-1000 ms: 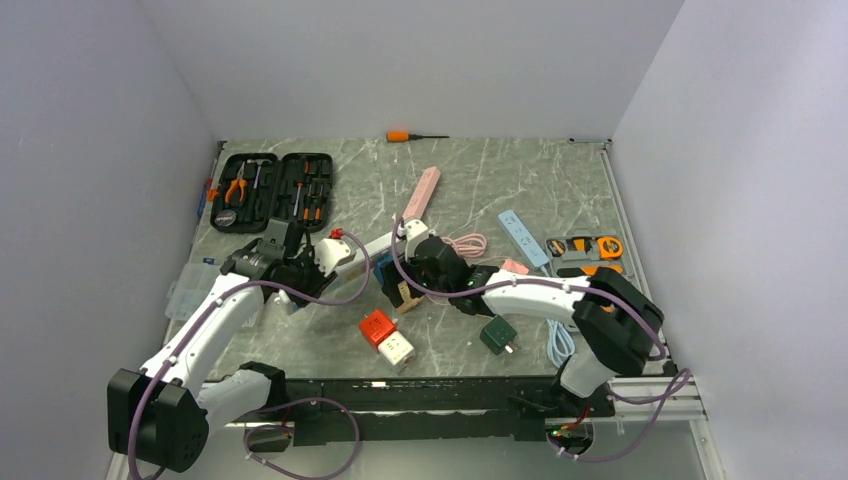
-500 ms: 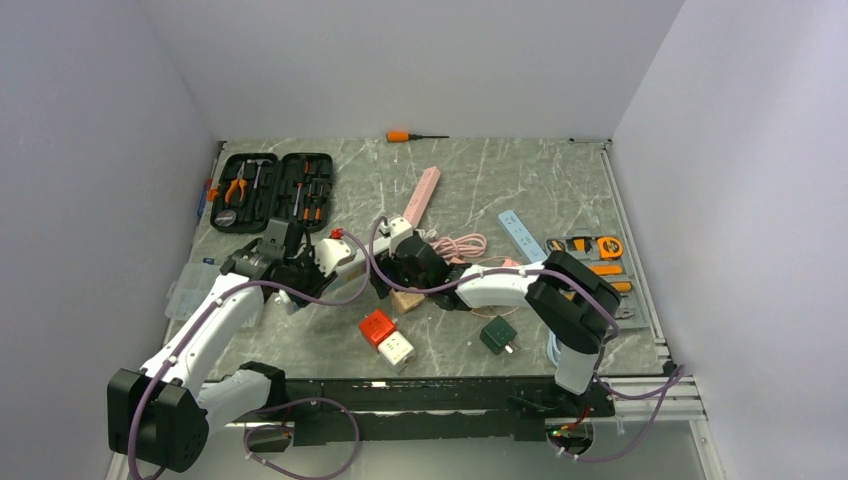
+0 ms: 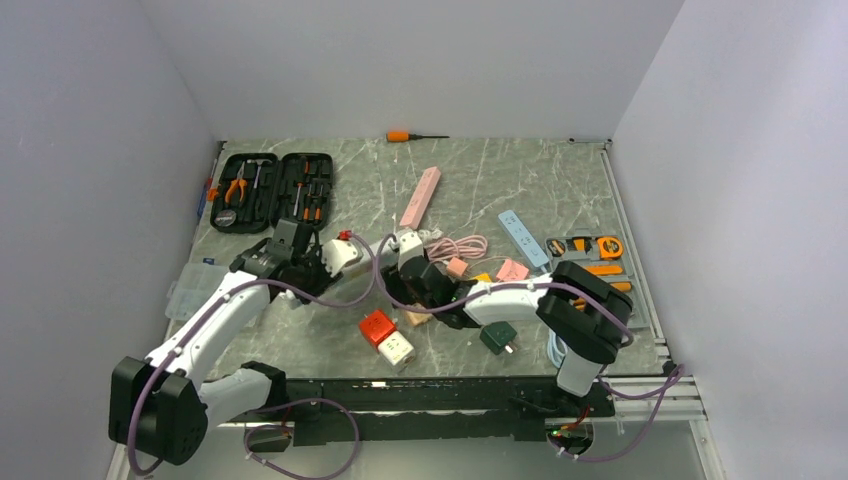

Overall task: Pull the plug off the socket
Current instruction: Remove the plug from the socket, then place the plug at the center of the board.

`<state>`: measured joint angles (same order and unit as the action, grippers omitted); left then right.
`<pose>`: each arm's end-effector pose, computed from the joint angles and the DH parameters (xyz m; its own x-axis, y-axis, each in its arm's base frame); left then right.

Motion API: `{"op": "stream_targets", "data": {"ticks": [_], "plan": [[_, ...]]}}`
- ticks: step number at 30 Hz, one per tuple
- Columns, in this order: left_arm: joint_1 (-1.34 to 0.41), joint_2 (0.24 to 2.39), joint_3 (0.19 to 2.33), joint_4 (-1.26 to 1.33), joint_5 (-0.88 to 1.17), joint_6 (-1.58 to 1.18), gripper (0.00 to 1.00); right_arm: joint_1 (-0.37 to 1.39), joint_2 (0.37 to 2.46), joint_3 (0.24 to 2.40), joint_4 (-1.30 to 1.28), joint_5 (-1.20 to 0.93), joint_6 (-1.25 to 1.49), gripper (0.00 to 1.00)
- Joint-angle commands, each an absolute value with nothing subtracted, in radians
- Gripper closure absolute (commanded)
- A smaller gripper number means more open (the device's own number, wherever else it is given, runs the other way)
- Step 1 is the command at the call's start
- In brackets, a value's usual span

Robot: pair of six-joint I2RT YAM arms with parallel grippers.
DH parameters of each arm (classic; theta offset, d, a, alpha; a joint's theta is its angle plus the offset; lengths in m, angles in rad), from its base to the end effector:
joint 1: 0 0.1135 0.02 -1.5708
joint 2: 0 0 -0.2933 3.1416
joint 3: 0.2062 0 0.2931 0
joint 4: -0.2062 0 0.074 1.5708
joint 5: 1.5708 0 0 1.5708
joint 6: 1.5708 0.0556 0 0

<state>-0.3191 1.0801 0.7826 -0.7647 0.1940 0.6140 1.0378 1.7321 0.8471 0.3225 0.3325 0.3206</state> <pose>0.2210 -0.0843 0.2332 -0.4491 0.7438 -0.4950 0.8023 0.5796 0.1429 0.2200 0.3373 0.1515 -0.4695 -0.2096 -0.8577 -0.5541 0.8263 0.1014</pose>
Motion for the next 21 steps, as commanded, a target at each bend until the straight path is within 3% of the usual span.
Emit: {"op": "stream_targets", "data": {"ticks": [1, 6, 10, 11, 14, 15, 18, 21], "plan": [[-0.287, 1.108, 0.784, -0.455, -0.092, 0.546, 1.0, 1.118, 1.615, 0.771, 0.304, 0.346, 0.366, 0.89], [-0.288, 1.125, 0.794, -0.443, -0.095, 0.547, 1.0, 1.14, 1.544, 0.68, 0.297, 0.353, 0.412, 0.88], [-0.288, 1.058, 0.814, -0.474, 0.084, 0.551, 1.0, 1.139, 1.512, 0.65, 0.3, 0.358, 0.431, 0.85], [-0.288, 1.036, 0.819, -0.48, 0.13, 0.555, 1.0, 1.138, 1.515, 0.65, 0.297, 0.366, 0.429, 0.79], [-0.29, 1.009, 0.864, -0.53, 0.201, 0.556, 1.0, 1.12, 1.538, 0.67, 0.267, 0.365, 0.425, 0.41], [-0.29, 1.009, 0.884, -0.554, 0.222, 0.557, 1.0, 1.109, 1.546, 0.675, 0.253, 0.36, 0.43, 0.32], [-0.289, 0.996, 0.922, -0.605, 0.279, 0.557, 1.0, 1.083, 1.525, 0.67, 0.239, 0.337, 0.43, 0.19], [-0.288, 0.986, 0.969, -0.641, 0.301, 0.532, 1.0, 1.028, 1.427, 0.658, 0.22, 0.285, 0.432, 0.13]]}}
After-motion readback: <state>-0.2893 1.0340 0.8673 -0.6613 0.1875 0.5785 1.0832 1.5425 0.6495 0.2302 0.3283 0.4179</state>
